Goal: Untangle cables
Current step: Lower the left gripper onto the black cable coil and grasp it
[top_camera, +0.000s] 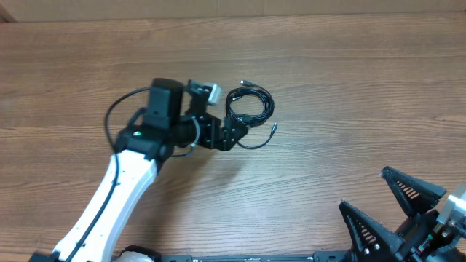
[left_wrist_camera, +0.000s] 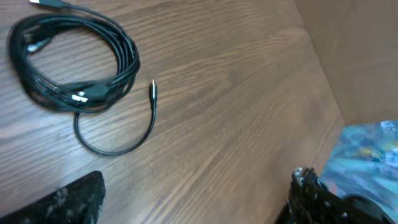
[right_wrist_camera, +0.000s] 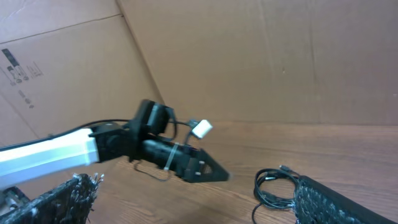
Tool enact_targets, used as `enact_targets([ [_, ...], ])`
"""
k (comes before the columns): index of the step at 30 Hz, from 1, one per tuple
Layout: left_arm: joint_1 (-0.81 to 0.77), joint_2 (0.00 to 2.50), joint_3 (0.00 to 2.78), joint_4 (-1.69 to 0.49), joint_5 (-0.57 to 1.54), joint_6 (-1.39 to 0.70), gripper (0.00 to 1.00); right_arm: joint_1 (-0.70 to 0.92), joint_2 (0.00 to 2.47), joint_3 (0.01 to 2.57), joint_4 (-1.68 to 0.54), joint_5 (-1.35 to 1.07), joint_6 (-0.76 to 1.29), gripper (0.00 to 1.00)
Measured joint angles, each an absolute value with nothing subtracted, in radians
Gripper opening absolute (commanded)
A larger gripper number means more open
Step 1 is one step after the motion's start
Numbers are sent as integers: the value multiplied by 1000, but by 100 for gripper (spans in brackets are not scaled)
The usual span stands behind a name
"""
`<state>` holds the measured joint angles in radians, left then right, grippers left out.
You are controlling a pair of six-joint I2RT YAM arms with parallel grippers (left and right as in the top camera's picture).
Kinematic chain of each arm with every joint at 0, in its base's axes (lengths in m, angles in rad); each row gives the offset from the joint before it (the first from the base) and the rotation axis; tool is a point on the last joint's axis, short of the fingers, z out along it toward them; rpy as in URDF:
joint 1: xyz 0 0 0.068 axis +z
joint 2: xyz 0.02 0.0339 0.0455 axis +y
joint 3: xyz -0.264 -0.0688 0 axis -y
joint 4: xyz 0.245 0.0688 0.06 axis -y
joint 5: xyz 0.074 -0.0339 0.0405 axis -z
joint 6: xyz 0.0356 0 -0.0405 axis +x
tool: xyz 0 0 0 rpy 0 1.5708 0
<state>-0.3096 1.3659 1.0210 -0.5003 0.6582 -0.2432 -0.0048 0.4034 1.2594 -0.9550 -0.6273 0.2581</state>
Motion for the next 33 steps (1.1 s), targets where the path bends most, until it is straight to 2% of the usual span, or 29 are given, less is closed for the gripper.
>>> enact_targets([
  [1, -321, 1382, 1021, -476, 648, -260, 79, -5, 403, 1259, -956, -632, 258, 100],
  [5, -354, 1443, 1021, -401, 585, -306, 83, -5, 403, 1259, -956, -663, 258, 100],
  [7, -361, 1464, 1021, -367, 552, -319, 76, -5, 403, 1259, -957, -682, 258, 99],
  [13, -367, 1530, 1021, -253, 461, -356, 67, -5, 403, 1259, -958, -721, 258, 97],
  [21, -367, 1652, 1031, -226, 332, -388, 69, -5, 403, 1259, -950, -767, 258, 100],
  [33, -400, 1871, 1161, -133, 291, -390, 72, -5, 403, 1259, -890, -877, 258, 100],
])
